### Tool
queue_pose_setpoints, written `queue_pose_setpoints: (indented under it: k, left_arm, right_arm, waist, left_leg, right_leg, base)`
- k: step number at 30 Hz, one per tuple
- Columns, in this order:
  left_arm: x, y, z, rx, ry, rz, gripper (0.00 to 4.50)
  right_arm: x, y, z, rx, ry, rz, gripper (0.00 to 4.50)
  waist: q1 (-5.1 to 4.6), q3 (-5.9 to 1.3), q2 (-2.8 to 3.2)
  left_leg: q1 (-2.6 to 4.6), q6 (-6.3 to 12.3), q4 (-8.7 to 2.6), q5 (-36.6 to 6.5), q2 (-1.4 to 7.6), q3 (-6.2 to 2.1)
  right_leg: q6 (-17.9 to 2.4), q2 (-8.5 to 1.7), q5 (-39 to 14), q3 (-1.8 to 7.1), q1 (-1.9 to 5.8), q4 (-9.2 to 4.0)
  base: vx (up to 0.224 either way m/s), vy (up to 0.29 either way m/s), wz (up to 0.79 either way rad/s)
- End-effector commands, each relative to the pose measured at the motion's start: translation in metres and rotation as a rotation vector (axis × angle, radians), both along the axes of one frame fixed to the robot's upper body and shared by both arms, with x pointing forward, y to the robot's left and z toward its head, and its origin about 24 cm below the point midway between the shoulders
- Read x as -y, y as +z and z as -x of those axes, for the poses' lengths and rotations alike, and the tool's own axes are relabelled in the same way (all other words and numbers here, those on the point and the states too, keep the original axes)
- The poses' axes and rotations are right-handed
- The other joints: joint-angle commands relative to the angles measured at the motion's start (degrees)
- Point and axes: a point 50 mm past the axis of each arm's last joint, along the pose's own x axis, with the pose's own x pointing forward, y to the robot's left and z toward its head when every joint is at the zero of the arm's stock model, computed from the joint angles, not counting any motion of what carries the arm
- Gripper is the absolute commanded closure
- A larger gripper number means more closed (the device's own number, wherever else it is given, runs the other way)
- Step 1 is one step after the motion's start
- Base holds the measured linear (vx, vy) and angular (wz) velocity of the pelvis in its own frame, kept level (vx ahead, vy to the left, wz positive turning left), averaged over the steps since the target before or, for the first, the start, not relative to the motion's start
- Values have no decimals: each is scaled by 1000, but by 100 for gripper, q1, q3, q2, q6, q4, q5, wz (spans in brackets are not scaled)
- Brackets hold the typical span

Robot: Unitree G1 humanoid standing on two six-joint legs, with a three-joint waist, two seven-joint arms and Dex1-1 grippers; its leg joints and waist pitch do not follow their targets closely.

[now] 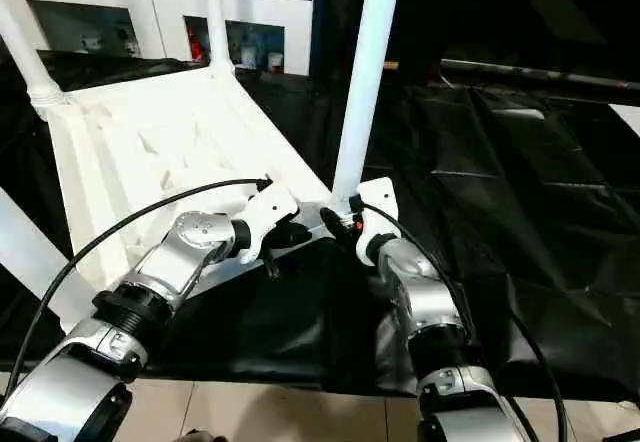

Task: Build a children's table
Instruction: Rotate leg to tighten

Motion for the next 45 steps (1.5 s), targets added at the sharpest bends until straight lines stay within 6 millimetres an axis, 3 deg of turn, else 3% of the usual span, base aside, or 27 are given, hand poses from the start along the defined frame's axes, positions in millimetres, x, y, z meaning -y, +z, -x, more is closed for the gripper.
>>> queue_pose_setpoints:
  k: [1, 5, 8, 9, 13, 14, 15, 19, 27, 34, 39, 41, 42, 45]
  left_arm:
    - [13, -12, 14, -77, -118, -30, 450]
    - [-3, -11, 17, -111, -164, -40, 450]
    - [-17, -11, 24, -146, -238, -44, 450]
    - [-22, -11, 27, -162, -268, -48, 450]
    - [-36, -11, 33, -202, -312, -51, 450]
    - [-40, -10, 34, -206, -310, -49, 450]
    - [-41, -10, 34, -207, -308, -48, 450]
    - [-49, -9, 34, -213, -296, -47, 450]
    - [-51, -7, 35, -215, -299, -45, 450]
    - [-50, -8, 37, -223, -304, -48, 450]
    - [-49, -11, 37, -227, -285, -54, 450]
    - [-48, -11, 37, -225, -278, -55, 450]
    - [-41, -12, 30, -197, -214, -49, 450]
    - [-29, -13, 21, -160, -127, -36, 450]
  right_arm:
    - [-27, 16, 6, 65, 236, -52, 72]
    - [-9, 24, 11, 85, 356, 2, 58]
    - [6, 23, 15, 78, 437, 69, 58]
    - [11, 22, 17, 65, 466, 76, 58]
    - [18, 23, 23, 26, 553, 54, 58]
    - [19, 22, 26, 13, 581, 53, 58]
    - [20, 22, 27, 5, 597, 53, 74]
    - [20, 15, 31, -36, 636, 70, 105]
    - [22, 12, 31, -49, 632, 82, 169]
    - [20, 10, 31, -46, 636, 104, 214]
    - [22, 5, 31, -63, 576, 81, 235]
    - [22, 4, 30, -66, 549, 76, 240]
    - [21, -2, 25, -82, 439, 69, 241]
    - [18, -9, 21, -109, 318, 47, 243]
  waist:
    - [16, -326, -25]
    - [45, -308, -1]
    - [41, -285, 12]
    - [46, -292, 58]
    - [82, -299, 42]
    - [78, -295, 15]
    - [88, -293, 28]
    - [86, -291, 2]
    - [88, -307, 1]
    - [74, -294, 7]
    - [67, -298, -14]
    - [67, -289, -2]
    - [48, -275, -4]
    - [2, -235, -9]
  left_leg:
    - [168, 81, -408, -1387, 393, -242]
    - [165, 161, -406, -1397, 405, -243]
    - [181, 35, -430, -1652, 412, -250]
    - [208, -45, -437, -1775, 418, -263]
    - [214, -76, -451, -1712, 428, -250]
    - [205, -64, -452, -1706, 426, -248]
    - [207, -42, -449, -1678, 424, -243]
    - [200, -72, -443, -1693, 421, -248]
    - [196, -4, -422, -1466, 410, -232]
    - [207, -95, -436, -1666, 414, -243]
    - [205, -69, -436, -1620, 412, -240]
    - [206, -84, -441, -1671, 414, -243]
    - [206, -128, -452, -1796, 412, -251]
    - [278, -408, -458, -2507, 406, -304]
  right_leg:
    - [-1251, -438, -783, 243, 136, -442]
    - [-1273, -450, -845, 245, 139, -450]
    - [-1225, -447, -1205, 250, 112, -475]
    - [-1206, -450, -1320, 254, 89, -482]
    - [-1299, -426, -1009, 256, 95, -445]
    - [-1304, -422, -981, 251, 103, -439]
    - [-1301, -424, -956, 255, 100, -434]
    - [-1284, -458, -1189, 258, 97, -450]
    - [-1348, -441, -874, 256, 107, -423]
    - [-1286, -446, -1178, 260, 94, -450]
    - [-1298, -437, -1096, 257, 98, -443]
    - [-1286, -445, -1200, 261, 88, -455]
    - [-1254, -444, -1387, 261, 75, -470]
    - [-1036, -470, -2422, 257, -4, -580]
  base:
    - [0, 0, 0]
    - [0, 0, 0]
    - [0, 0, 0]
    - [0, 0, 0]
    - [0, 0, 0]
    - [0, 0, 0]
    - [0, 0, 0]
    - [0, 0, 0]
    - [0, 0, 0]
    - [0, 0, 0]
    - [0, 0, 0]
    - [0, 0, 0]
    - [0, 0, 0]
    - [0, 0, 0]
